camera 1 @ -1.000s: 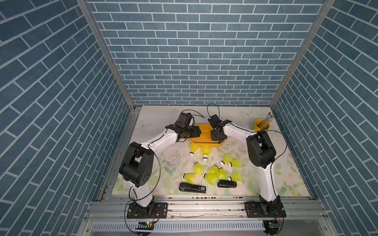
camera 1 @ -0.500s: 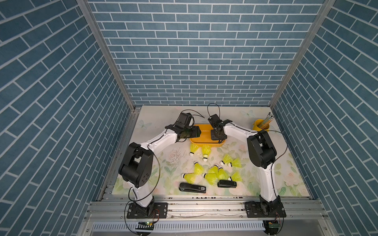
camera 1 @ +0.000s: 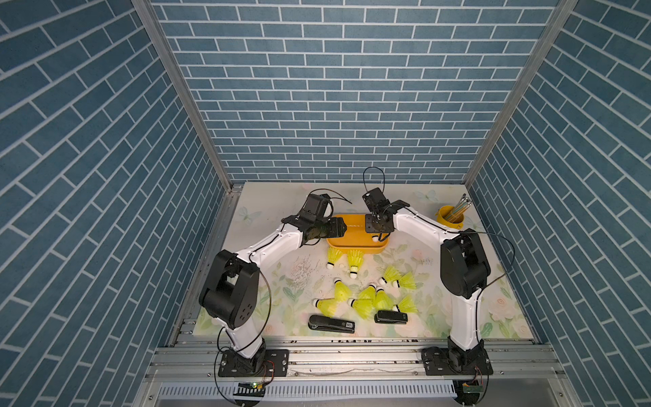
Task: Put the shuttlecocks into the storage box
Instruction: Place the shuttlecock in the storage box, then pick up the shuttlecock at the center of the board.
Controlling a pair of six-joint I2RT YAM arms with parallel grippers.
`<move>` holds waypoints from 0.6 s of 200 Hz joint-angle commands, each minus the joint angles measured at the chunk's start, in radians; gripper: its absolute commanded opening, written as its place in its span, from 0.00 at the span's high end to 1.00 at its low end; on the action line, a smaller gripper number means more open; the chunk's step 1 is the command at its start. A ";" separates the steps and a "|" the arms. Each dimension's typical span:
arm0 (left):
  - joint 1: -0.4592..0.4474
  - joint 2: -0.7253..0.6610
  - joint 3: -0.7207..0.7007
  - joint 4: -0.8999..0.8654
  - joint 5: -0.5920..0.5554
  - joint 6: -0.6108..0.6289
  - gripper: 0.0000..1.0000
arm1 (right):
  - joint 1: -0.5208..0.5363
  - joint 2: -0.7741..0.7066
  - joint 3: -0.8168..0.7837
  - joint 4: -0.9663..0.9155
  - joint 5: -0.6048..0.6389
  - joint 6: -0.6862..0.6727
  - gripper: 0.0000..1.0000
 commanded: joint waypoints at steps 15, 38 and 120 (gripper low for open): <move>-0.004 -0.067 -0.022 -0.022 0.044 0.016 0.30 | 0.001 -0.123 -0.058 0.017 0.015 0.039 0.51; -0.004 -0.109 -0.040 -0.064 -0.002 0.023 0.30 | 0.003 -0.237 -0.151 0.102 -0.052 0.035 0.47; -0.031 -0.213 -0.281 -0.044 -0.125 0.087 0.35 | 0.078 -0.646 -0.654 0.413 -0.363 0.124 0.00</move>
